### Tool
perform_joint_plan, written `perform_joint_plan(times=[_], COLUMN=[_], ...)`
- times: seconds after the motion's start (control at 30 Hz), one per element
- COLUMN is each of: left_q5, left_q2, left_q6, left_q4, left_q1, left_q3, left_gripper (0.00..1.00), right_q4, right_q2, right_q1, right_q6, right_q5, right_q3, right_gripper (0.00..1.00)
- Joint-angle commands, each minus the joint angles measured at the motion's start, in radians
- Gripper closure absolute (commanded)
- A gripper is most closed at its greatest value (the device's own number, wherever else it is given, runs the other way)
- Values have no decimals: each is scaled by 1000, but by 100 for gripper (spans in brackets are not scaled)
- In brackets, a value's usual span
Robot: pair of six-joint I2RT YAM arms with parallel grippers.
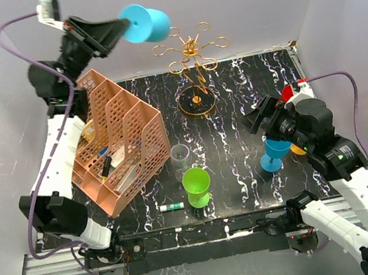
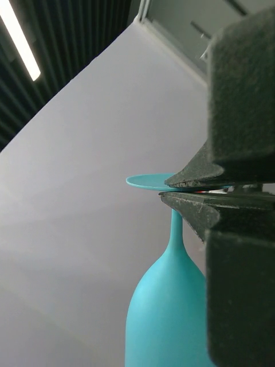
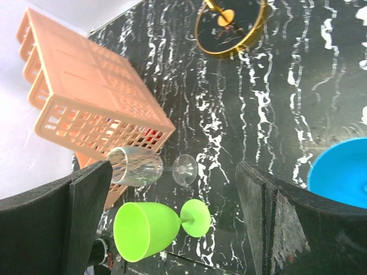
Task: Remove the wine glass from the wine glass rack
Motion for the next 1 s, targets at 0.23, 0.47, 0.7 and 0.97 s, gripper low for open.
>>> perform_joint_plan(times=[0.23, 0.47, 0.7, 0.97], left_q5=[97, -21, -104, -166], left_q2=[-56, -87, -20, 19], left_q6=[-252, -359, -436, -513], left_q4=[558, 764, 964, 1054], left_q1=[-293, -406, -526, -558], left_q3=[-342, -525, -545, -578], left_gripper=[100, 100, 100, 100], right_q4=[394, 649, 672, 821], right_q2=[-17, -141, -230, -250], right_q1=[4, 3, 4, 3], right_q6=[37, 49, 45, 64], right_q5=[-251, -299, -200, -334], right_q3=[-108, -154, -141, -150], right_gripper=[2, 1, 1, 12])
